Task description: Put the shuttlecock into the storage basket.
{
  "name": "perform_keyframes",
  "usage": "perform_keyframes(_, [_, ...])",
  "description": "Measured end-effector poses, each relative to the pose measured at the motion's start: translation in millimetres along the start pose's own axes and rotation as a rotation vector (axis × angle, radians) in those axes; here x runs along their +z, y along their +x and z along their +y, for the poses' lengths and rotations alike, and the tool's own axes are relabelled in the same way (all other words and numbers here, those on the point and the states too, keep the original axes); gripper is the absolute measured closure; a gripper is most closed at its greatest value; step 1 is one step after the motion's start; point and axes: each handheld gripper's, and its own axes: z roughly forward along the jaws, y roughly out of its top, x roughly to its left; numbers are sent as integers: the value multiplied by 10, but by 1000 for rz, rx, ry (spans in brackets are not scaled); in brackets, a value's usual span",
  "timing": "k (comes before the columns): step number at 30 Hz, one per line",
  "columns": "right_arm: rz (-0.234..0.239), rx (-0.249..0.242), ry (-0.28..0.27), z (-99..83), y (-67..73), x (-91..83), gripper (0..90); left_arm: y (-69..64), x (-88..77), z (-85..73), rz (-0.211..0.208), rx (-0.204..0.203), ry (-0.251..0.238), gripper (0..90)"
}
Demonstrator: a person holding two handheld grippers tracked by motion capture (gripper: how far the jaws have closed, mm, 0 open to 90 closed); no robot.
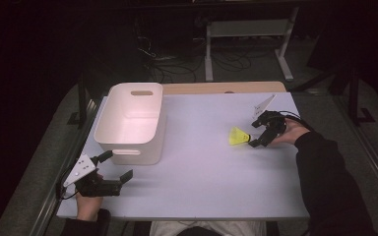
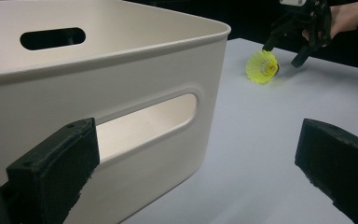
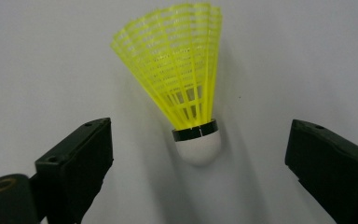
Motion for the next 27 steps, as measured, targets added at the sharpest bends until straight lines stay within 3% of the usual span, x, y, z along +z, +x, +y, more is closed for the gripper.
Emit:
perform_keyframes(4, [8, 0, 12, -3, -5, 15, 160, 0, -4, 0, 0, -1, -2, 0])
perform_keyframes(10, [13, -33, 9, 12, -8, 30, 318, -1, -5, -1, -1, -1, 0, 0])
perform_keyframes(27, [40, -50, 46, 40, -13, 145, 575, -4, -11, -3, -5, -3, -8, 0])
